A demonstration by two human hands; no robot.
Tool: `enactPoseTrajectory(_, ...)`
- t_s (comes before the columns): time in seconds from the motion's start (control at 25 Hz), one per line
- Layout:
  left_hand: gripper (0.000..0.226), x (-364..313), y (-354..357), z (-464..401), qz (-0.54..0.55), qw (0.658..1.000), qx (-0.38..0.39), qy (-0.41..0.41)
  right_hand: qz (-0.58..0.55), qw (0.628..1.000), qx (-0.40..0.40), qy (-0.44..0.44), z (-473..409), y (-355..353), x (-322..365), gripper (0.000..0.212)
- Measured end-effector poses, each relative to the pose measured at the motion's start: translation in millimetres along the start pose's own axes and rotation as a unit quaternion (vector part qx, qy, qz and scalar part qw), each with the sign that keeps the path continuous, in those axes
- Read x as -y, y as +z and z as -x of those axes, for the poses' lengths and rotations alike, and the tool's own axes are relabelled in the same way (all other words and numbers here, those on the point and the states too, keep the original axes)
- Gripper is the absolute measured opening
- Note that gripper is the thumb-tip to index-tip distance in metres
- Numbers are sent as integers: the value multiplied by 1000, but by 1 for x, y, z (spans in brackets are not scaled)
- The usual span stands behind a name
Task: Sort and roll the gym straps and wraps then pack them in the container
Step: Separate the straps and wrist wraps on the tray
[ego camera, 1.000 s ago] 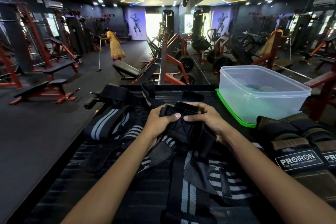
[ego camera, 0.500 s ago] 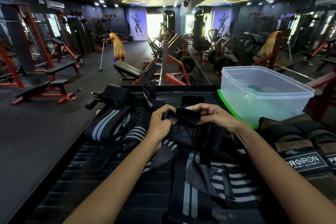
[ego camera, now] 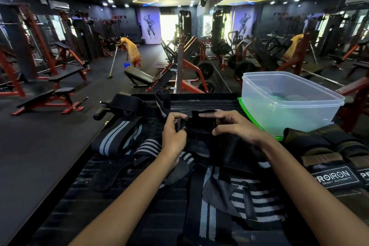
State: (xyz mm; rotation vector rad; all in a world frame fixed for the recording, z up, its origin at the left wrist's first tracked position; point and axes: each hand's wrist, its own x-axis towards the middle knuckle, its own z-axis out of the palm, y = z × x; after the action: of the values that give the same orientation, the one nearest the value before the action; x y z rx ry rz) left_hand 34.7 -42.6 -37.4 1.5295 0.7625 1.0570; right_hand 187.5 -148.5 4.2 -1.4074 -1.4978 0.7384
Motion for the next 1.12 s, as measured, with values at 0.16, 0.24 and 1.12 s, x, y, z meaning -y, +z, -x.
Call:
enactPoseTrajectory(0.16,54,-2,-4,0,2,1000,3,23,-1,997,2,-77,3,4,12,23)
enactPoseTrajectory(0.24,55,-4,-5,0,3,999,3,34,-5,997,1,-82,3,6,13,22)
enactPoseTrajectory(1.12,44,-2,-6,3,20,962,245,-119,7,983,-170,75,-2,-2,-22,7)
